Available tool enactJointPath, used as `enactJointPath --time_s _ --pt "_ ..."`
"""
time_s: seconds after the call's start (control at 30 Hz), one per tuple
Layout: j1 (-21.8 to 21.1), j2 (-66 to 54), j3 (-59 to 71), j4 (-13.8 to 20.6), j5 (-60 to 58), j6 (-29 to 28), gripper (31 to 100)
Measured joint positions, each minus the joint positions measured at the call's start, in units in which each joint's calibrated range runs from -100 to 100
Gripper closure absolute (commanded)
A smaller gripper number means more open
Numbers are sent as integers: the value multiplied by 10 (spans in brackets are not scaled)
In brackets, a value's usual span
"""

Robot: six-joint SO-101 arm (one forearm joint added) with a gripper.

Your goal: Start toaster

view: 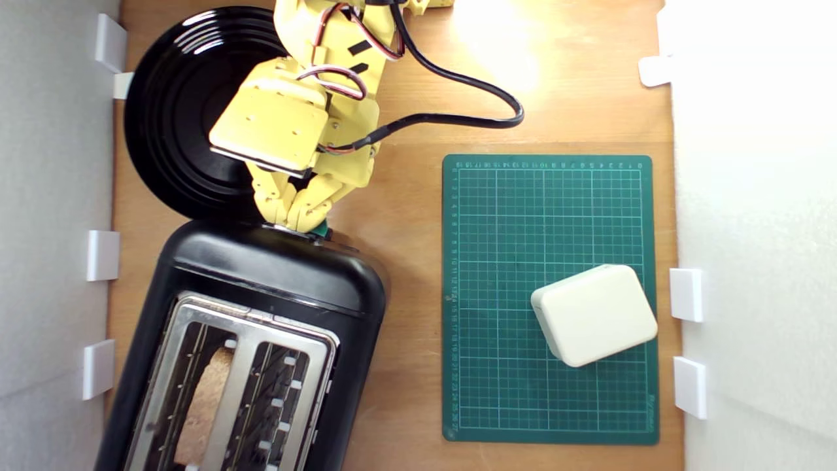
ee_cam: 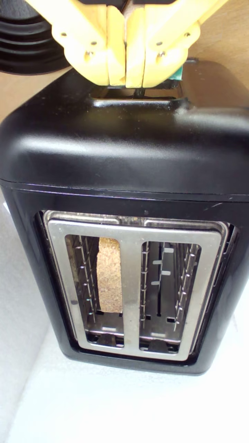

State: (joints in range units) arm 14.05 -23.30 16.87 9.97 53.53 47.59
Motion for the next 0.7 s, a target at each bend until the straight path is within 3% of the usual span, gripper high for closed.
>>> enactJointPath --time_s 0.7 --pt "1 29 43 -2 -12 -10 989"
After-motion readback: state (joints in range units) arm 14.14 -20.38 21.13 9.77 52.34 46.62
